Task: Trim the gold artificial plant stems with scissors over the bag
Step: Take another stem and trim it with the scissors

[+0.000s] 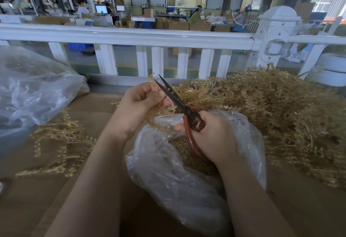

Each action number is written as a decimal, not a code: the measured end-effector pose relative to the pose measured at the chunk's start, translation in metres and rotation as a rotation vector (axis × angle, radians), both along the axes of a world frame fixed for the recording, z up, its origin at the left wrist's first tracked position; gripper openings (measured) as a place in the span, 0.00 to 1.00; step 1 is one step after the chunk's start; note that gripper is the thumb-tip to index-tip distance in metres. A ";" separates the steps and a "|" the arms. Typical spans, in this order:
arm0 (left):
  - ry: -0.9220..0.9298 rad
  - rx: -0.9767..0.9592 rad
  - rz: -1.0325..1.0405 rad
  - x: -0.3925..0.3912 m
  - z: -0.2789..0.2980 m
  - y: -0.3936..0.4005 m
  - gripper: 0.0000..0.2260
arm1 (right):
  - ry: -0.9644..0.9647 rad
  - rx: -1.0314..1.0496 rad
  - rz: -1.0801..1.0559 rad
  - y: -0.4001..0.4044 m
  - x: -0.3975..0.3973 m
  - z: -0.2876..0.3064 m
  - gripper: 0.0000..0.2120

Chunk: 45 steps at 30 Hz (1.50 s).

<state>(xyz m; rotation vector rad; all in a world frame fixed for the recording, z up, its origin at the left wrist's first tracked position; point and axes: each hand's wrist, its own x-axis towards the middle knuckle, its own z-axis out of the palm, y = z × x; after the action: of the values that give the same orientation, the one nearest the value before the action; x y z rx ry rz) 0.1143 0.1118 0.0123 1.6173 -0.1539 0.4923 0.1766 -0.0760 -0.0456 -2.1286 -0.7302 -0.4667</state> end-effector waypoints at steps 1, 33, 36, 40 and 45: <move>-0.002 -0.020 0.013 0.000 0.000 0.000 0.06 | 0.002 0.000 0.003 0.000 0.000 0.000 0.20; 0.094 0.208 -0.062 0.004 -0.005 0.002 0.07 | -0.093 -0.022 -0.014 -0.002 -0.006 0.007 0.22; 0.103 0.206 -0.079 0.003 -0.004 0.001 0.06 | -0.094 -0.023 -0.008 -0.001 -0.005 0.006 0.25; 0.083 0.102 -0.089 0.001 -0.001 -0.002 0.05 | -0.069 -0.009 0.002 -0.002 -0.003 0.005 0.27; 0.064 0.049 0.015 0.000 0.001 -0.006 0.07 | -0.071 -0.032 0.003 -0.003 -0.002 0.004 0.25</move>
<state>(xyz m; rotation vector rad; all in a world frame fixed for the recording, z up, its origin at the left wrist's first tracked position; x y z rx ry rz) 0.1141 0.1060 0.0132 1.6807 -0.1070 0.4504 0.1747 -0.0791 -0.0421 -2.1491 -0.7857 -0.5340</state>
